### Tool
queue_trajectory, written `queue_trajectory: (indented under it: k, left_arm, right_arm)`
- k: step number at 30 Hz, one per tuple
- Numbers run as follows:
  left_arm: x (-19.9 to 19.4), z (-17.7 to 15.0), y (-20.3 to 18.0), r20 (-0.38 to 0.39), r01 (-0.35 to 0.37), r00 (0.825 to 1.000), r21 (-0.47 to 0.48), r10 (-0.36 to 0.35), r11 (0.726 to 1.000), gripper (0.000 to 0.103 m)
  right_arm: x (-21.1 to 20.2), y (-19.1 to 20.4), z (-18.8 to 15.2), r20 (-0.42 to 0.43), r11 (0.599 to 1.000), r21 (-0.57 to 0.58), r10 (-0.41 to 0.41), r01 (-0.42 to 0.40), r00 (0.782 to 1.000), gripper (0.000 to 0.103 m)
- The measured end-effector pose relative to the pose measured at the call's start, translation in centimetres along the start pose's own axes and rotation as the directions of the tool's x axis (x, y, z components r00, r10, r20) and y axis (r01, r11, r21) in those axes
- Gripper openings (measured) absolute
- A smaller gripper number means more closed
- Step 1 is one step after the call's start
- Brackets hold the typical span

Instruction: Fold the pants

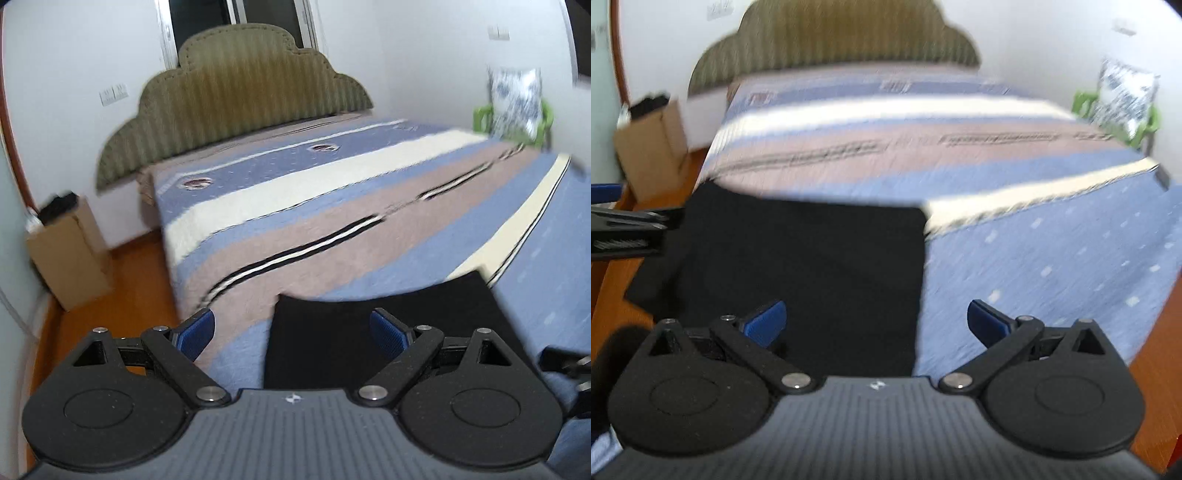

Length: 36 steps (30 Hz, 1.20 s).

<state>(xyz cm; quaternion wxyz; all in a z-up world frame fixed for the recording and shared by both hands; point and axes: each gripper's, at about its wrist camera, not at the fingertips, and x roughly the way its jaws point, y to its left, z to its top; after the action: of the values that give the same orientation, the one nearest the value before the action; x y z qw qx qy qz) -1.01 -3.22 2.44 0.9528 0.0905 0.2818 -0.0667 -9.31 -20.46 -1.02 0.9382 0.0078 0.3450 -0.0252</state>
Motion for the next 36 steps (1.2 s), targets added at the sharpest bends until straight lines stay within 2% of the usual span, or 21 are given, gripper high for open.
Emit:
queue_trajectory:
  k: [2, 4, 6, 8, 11, 20, 26, 32, 36]
  left_arm:
    - [0.6, 0.5, -0.2, -0.042, 0.026, 0.999, -0.033, -0.028, 0.999, 0.092]
    - [1.6, 0.2, -0.7, -0.075, -0.014, 0.997, -0.026, 0.012, 1.000, 0.092]
    - [2.4, -0.5, -1.2, -0.102, -0.051, 0.994, -0.002, 0.051, 0.999, 0.092]
    - [3.0, -1.2, -1.4, -0.127, -0.059, 0.990, 0.008, 0.059, 0.998, 0.092]
    - [3.3, -1.8, -1.4, -0.149, -0.073, 0.986, 0.014, 0.074, 0.997, 0.092]
    - [3.2, -2.0, -1.1, -0.150, -0.094, 0.984, 0.000, 0.093, 0.996, 0.092]
    - [2.3, -2.3, -1.4, -0.118, -0.110, 0.987, 0.018, 0.112, 0.994, 0.092]
    - [0.7, -3.5, -1.5, -0.101, -0.102, 0.989, 0.045, 0.106, 0.994, 0.092]
    - [-0.3, -4.6, -1.3, -0.107, -0.099, 0.989, 0.054, 0.104, 0.994, 0.092]
  right_arm:
    - [-0.3, -1.2, 0.6, 0.028, 1.000, 0.020, -0.021, 0.020, 0.999, 0.103]
    - [-0.2, -2.4, 0.8, 0.033, 0.998, 0.058, -0.025, 0.023, 0.999, 0.103]
    - [-0.3, -3.2, 0.4, 0.042, 0.995, 0.094, 0.016, -0.020, 0.999, 0.103]
    - [-0.2, -3.7, -0.2, 0.044, 0.990, 0.124, 0.062, -0.067, 0.997, 0.103]
    - [0.9, -4.0, -0.9, 0.032, 0.987, 0.137, 0.077, -0.081, 0.996, 0.103]
    - [0.6, -4.0, -1.6, 0.056, 0.990, 0.132, 0.043, -0.050, 0.998, 0.103]
    - [-0.2, -3.2, -1.6, 0.065, 0.992, 0.124, 0.004, -0.012, 0.998, 0.103]
    - [-1.6, -2.0, -2.1, 0.064, 0.994, 0.105, -0.020, 0.013, 0.998, 0.103]
    - [-2.7, -0.9, -3.7, 0.044, 0.992, 0.128, -0.011, 0.006, 0.999, 0.103]
